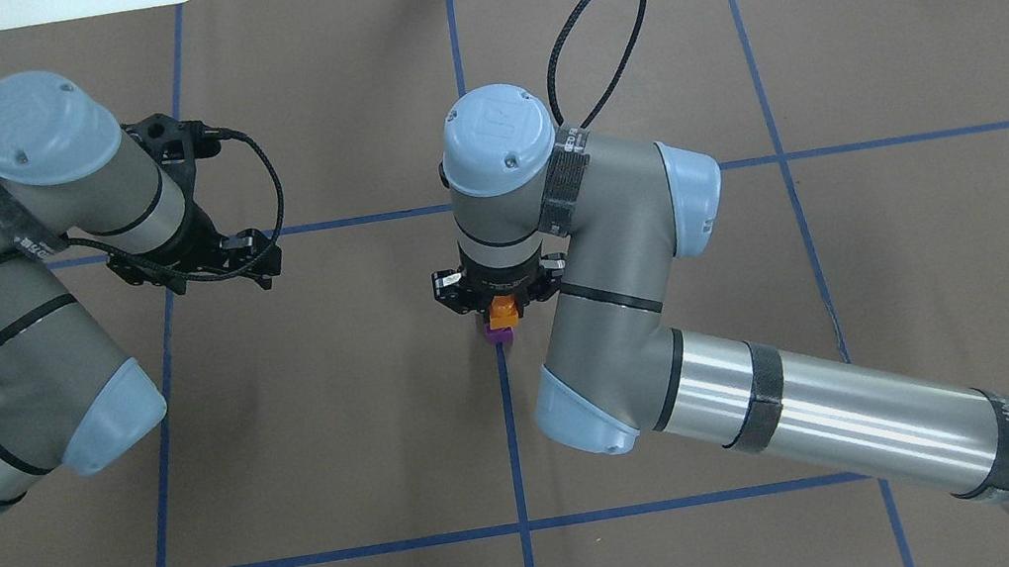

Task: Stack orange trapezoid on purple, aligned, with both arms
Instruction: 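Lower the orange trapezoid onto the purple block, aligned, and open the right gripper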

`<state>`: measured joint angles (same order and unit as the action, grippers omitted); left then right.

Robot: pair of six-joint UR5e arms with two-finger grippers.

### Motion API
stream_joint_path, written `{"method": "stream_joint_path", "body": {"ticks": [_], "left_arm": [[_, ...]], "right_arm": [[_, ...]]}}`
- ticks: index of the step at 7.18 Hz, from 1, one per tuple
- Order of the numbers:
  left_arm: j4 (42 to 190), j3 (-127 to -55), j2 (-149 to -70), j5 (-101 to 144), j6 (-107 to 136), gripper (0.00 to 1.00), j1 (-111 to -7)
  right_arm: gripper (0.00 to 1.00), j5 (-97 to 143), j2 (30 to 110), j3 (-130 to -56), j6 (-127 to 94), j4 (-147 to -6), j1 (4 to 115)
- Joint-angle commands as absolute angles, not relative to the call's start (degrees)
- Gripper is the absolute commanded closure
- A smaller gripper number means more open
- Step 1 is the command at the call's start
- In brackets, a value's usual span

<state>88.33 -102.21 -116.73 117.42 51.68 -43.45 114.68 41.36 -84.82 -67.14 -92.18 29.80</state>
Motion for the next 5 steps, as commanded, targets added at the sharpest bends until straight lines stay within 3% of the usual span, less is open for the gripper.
{"method": "stream_joint_path", "body": {"ticks": [1,5], "left_arm": [[88.33,-102.22,-116.72,117.42,51.68,0.01,-43.42],[88.33,-102.22,-116.81,117.42,51.77,0.01,-43.42]], "right_arm": [[1.0,114.44,40.78,-83.76,-66.89,-92.02,29.71],[1.0,114.35,40.78,-83.06,-66.88,-92.02,29.36]]}}
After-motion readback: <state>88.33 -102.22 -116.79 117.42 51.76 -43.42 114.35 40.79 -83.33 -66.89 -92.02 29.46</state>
